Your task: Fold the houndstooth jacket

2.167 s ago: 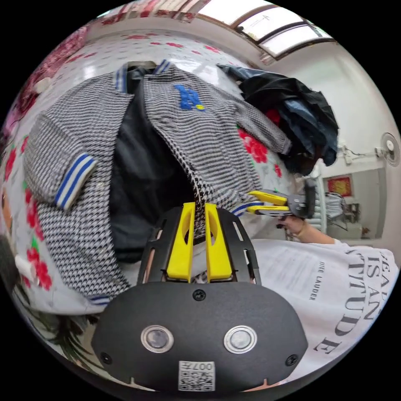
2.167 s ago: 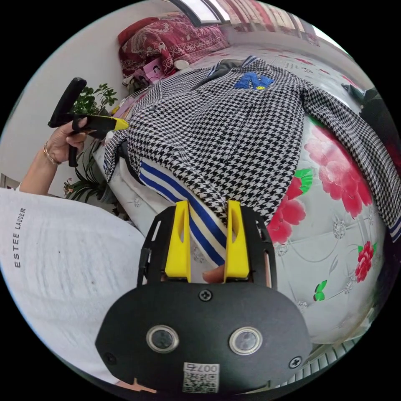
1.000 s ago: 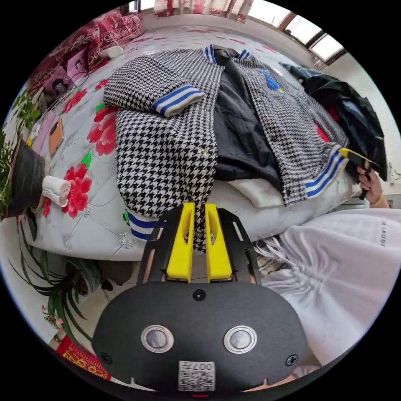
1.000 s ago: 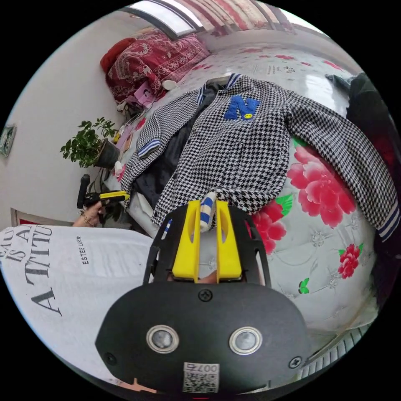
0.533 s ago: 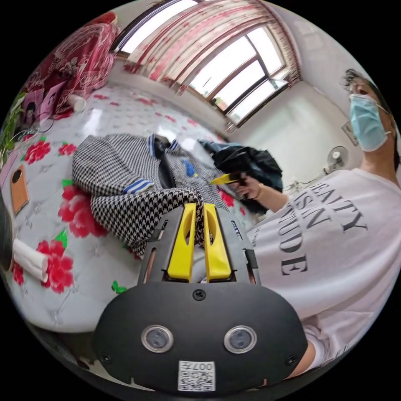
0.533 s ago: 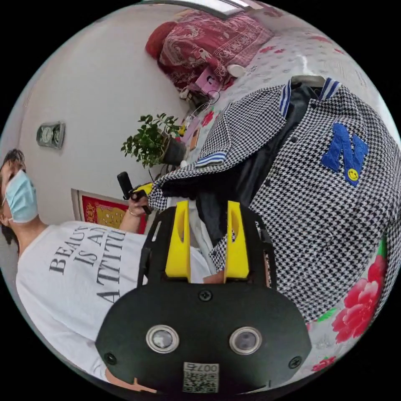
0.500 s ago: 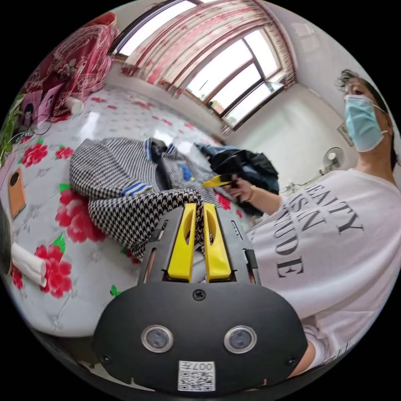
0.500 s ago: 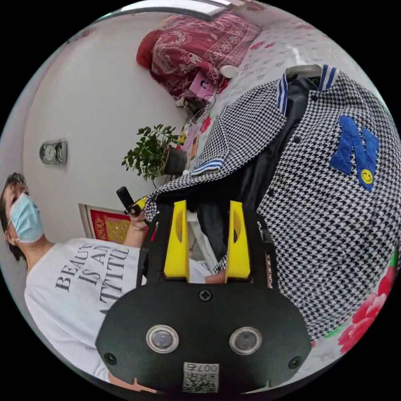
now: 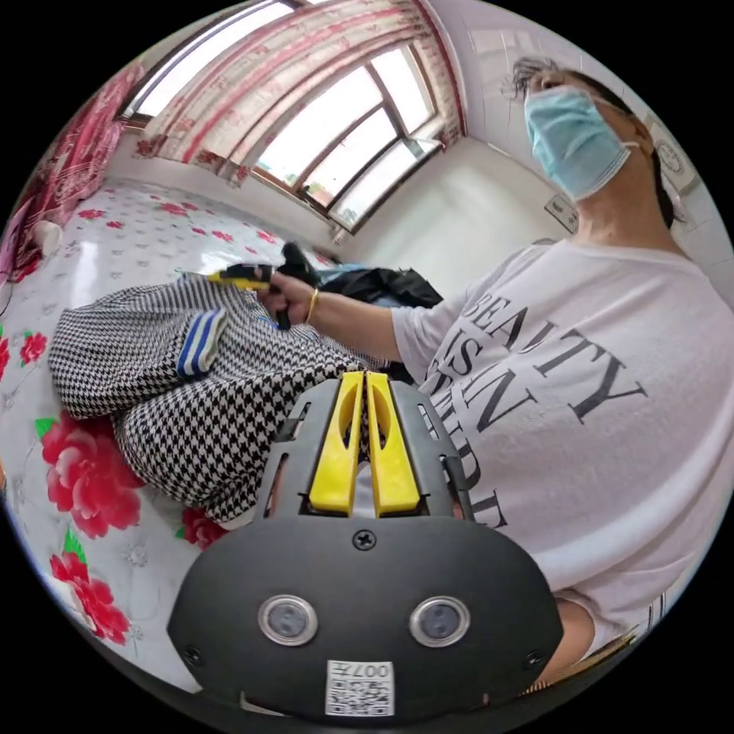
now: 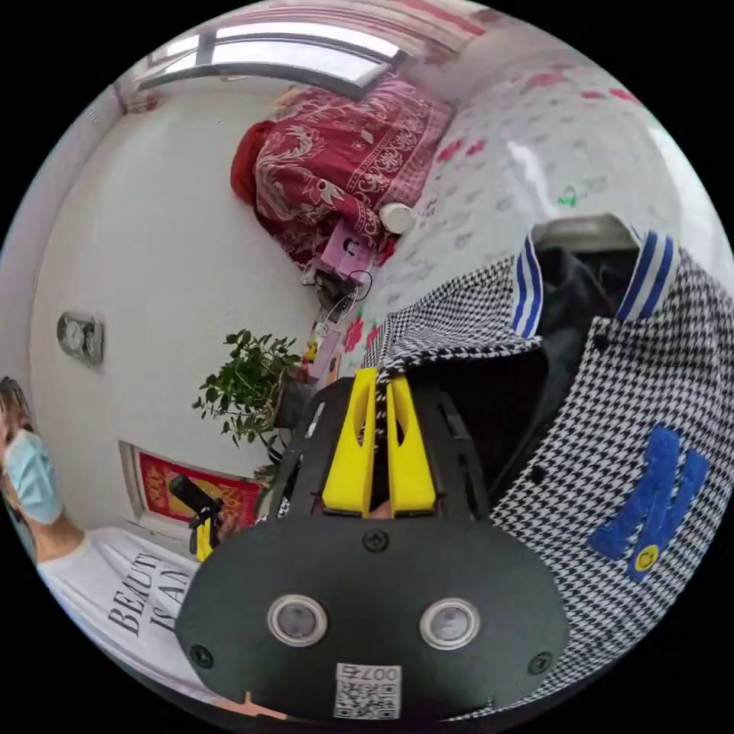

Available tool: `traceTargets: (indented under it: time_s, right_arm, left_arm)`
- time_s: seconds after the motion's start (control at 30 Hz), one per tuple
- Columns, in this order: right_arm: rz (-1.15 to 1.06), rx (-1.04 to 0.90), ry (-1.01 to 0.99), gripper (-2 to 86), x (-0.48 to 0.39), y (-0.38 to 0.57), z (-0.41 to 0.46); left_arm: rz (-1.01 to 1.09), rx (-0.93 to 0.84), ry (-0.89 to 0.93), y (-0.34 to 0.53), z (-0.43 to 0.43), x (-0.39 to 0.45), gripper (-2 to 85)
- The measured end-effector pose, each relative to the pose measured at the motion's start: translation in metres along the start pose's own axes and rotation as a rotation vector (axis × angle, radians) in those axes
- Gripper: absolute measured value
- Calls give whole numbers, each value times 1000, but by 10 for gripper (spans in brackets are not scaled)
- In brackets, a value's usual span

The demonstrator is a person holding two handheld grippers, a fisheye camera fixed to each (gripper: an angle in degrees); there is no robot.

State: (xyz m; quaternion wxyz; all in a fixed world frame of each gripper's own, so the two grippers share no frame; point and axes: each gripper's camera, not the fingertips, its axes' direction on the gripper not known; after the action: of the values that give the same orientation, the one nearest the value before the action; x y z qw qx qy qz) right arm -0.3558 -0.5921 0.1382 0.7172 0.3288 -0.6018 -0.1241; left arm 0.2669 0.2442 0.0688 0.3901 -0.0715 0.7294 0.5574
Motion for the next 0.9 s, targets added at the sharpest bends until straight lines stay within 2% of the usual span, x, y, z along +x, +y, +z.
traceTargets:
  time_s: [0.1,0.13,0.27,0.37,0.43,0.6,0.7,0.83,0.9]
  right_arm:
    - [-139,1,291,2,-24,2,-25]
    - [-135,-5,333,3,-21,4,-26]
    - [66,-183,444,14,40,38,-2]
    - [98,-177,405,22,43,95,-1]
    - [55,-168,376,26,26,138,0]
    - [-167,-318,259,38,-53,273,36]
    - [-266,-437,220,46,-90,328,65]
    - [-366,-555,201,55,-113,372,105]
    - [-391,-695,226,60,-108,394,138]
  left_arm:
    - [17,-140,49,-16,62,-10,-8]
    - [21,-184,20,-17,89,-16,-6]
    - [-139,-288,-58,-5,153,-47,17]
    - [-193,-260,-136,4,148,-46,49]
    - [-258,-183,-275,18,117,-46,61]
    - [-490,-83,-546,68,50,-64,79]
    - [-564,-146,-557,92,50,-80,94]
    - [-563,-301,-541,105,96,-101,103]
    - [-555,-316,-542,103,114,-108,89]
